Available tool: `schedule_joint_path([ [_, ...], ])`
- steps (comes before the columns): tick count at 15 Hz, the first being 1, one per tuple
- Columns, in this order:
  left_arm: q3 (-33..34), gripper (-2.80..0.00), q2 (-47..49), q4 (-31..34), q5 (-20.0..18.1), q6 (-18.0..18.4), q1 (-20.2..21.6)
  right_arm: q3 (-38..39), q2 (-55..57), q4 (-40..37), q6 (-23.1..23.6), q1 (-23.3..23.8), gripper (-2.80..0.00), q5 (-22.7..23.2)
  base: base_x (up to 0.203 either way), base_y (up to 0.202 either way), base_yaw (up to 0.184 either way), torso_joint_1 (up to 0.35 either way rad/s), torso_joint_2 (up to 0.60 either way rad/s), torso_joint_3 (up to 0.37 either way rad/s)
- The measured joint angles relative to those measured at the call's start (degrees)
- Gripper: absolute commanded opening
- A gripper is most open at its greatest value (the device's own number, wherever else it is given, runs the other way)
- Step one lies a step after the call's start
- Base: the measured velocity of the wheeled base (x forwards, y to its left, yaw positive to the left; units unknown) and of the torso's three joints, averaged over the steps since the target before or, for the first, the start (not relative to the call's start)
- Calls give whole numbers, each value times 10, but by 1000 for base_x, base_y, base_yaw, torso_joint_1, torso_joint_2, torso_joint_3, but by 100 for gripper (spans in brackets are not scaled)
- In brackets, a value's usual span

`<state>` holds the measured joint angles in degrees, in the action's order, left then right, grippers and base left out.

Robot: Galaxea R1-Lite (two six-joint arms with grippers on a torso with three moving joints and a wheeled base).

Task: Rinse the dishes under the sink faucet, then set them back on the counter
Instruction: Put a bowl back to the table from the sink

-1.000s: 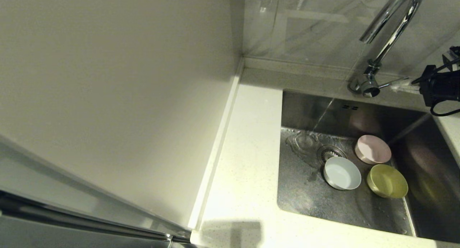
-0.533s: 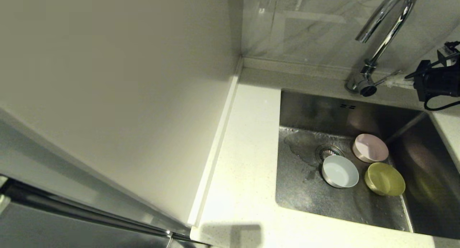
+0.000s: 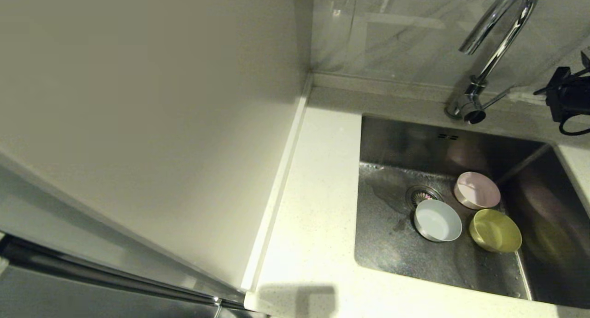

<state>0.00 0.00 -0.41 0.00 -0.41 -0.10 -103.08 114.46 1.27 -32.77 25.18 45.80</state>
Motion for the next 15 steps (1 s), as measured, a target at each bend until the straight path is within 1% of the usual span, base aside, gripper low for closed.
schedule_joint_path([
  [2, 0, -280, 0, 0, 0, 0, 0, 34, -19, -2, 37, 9, -280, -1, 0, 0, 0, 0, 0, 0],
  [4, 0, -280, 0, 0, 0, 0, 0, 87, -41, -9, 78, 23, -280, -1, 0, 0, 0, 0, 0, 0],
  [6, 0, -280, 0, 0, 0, 0, 0, 148, -68, -20, 133, 42, -280, 0, 0, 0, 0, 0, 0, 0],
  [8, 0, -280, 0, 0, 0, 0, 0, 200, -102, -74, 225, 68, -280, -1, 0, 0, 0, 0, 0, 0],
  [9, 0, -280, 0, 0, 0, 0, 0, 218, -116, -116, 277, 80, -280, -8, 0, 0, 0, 0, 0, 0],
  [10, 0, -280, 0, 0, 0, 0, 0, 234, -131, -169, 341, 90, -280, -28, 0, 0, 0, 0, 0, 0],
  [11, 0, -280, 0, 0, 0, 0, 0, 251, -145, -225, 412, 99, -280, -60, 0, 0, 0, 0, 0, 0],
  [13, 0, -280, 0, 0, 0, 0, 0, 289, -178, -328, 551, 110, -280, -145, 0, 0, 0, 0, 0, 0],
  [14, 0, -280, 0, 0, 0, 0, 0, 308, -197, -360, 602, 111, -280, -182, 0, 0, 0, 0, 0, 0],
  [15, 0, -280, 0, 0, 0, 0, 0, 320, -214, -371, 631, 109, -280, -202, 0, 0, 0, 0, 0, 0],
])
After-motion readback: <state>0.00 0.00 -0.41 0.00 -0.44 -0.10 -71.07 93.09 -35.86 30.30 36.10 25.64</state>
